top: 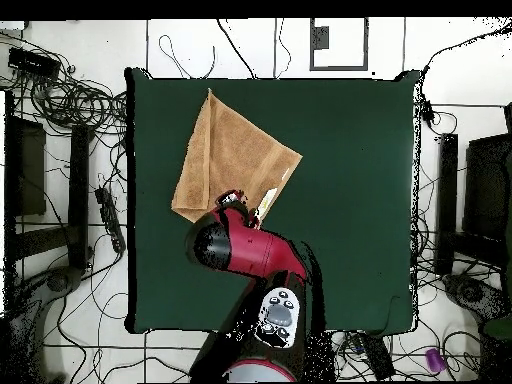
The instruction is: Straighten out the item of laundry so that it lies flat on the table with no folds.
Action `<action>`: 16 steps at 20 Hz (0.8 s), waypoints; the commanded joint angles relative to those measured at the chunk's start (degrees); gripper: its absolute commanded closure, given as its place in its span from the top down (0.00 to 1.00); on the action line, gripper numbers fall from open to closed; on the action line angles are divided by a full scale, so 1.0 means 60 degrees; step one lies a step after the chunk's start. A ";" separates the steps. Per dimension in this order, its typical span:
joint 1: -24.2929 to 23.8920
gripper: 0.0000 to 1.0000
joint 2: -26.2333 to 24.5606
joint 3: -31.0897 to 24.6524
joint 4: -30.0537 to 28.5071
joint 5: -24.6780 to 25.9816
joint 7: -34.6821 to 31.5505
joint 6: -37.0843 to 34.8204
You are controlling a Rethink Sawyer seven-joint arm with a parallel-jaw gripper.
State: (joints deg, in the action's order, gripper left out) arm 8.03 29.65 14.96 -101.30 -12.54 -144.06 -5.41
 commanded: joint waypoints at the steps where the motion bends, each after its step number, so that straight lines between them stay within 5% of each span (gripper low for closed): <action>1: -0.0076 1.00 -0.0077 -0.0725 -0.1167 0.0460 -0.0998 0.0474; 16: -0.1059 1.00 -0.0065 -0.1364 -0.1341 0.1267 -0.0800 0.1149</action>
State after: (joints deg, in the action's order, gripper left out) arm 2.99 30.32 14.32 -105.56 -7.02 -144.06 -0.40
